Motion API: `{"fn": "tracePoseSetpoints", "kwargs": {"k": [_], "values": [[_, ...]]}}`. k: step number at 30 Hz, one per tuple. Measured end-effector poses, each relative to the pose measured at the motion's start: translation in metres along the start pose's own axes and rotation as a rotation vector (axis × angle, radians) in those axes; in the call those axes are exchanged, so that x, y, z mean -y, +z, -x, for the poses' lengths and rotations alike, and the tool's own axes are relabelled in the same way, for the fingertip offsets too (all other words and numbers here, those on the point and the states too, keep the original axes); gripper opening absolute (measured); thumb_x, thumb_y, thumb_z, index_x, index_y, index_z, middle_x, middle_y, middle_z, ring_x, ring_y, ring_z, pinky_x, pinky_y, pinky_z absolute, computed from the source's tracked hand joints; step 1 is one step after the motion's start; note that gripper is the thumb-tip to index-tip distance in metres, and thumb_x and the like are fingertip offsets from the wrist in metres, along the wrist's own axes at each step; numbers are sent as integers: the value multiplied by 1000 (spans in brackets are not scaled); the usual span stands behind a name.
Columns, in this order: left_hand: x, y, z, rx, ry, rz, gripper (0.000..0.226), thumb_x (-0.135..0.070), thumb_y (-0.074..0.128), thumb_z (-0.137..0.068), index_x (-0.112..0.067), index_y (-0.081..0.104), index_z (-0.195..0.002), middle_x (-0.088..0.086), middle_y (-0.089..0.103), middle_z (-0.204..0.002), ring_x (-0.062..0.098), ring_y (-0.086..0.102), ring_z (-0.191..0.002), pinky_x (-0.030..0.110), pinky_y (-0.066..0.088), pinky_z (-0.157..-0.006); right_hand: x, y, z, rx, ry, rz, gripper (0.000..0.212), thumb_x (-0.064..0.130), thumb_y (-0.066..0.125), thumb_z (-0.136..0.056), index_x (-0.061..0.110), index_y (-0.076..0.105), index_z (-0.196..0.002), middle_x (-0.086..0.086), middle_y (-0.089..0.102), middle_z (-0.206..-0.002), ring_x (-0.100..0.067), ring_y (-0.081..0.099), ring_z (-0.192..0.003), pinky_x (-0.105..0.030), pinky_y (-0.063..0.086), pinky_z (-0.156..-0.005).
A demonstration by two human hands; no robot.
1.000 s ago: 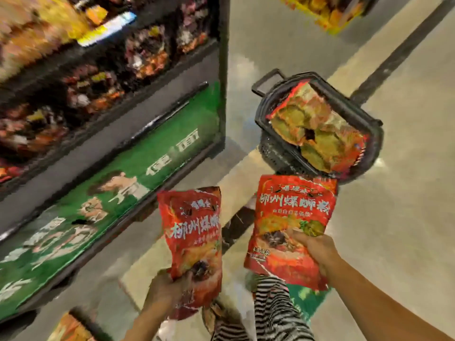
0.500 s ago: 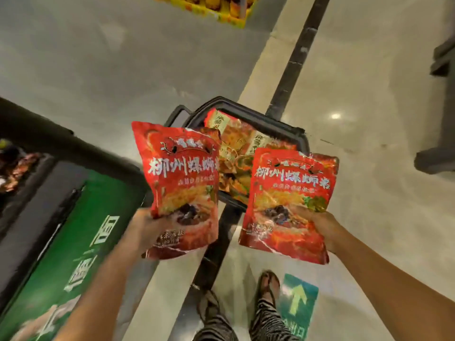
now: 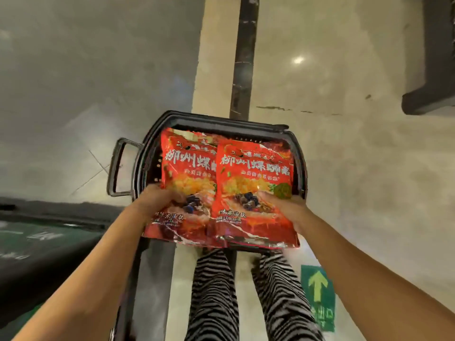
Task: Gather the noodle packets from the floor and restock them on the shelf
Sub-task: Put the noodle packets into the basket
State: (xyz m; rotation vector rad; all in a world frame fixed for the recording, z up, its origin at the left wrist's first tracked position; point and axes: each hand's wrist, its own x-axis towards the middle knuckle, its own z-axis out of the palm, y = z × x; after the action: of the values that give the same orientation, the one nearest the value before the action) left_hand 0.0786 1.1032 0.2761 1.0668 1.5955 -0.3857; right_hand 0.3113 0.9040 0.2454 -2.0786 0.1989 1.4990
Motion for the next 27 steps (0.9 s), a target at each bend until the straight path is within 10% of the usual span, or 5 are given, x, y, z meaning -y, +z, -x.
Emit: {"fn": "tracePoseSetpoints", "kwargs": {"k": [5,10,27], "values": [[11,38,6,-615,391,-577,87,-48,70,-82,-22,25,-152,25,40,-144,47,45,-125,57,38,-102,16,21,-17,-218,-208,237,111,57,78,-72,30,9,-155,-12,45,-144,-33,52,-126,-41,43,-101],[27,48,-18,-348,431,-859,74,-81,25,-83,-59,-2,-148,-2,-15,-165,35,-3,-151,62,11,-117,20,27,-22,-148,-267,446,86,67,61,-81,47,17,-152,-17,27,-154,-38,44,-133,-41,45,-100],[2,43,-70,-246,372,-786,79,-88,23,-75,-65,-4,-145,-5,-5,-166,34,10,-150,67,22,-113,37,18,-58,-118,-202,569,89,61,67,-82,37,21,-154,-3,42,-152,-29,43,-137,-37,46,-94]]}}
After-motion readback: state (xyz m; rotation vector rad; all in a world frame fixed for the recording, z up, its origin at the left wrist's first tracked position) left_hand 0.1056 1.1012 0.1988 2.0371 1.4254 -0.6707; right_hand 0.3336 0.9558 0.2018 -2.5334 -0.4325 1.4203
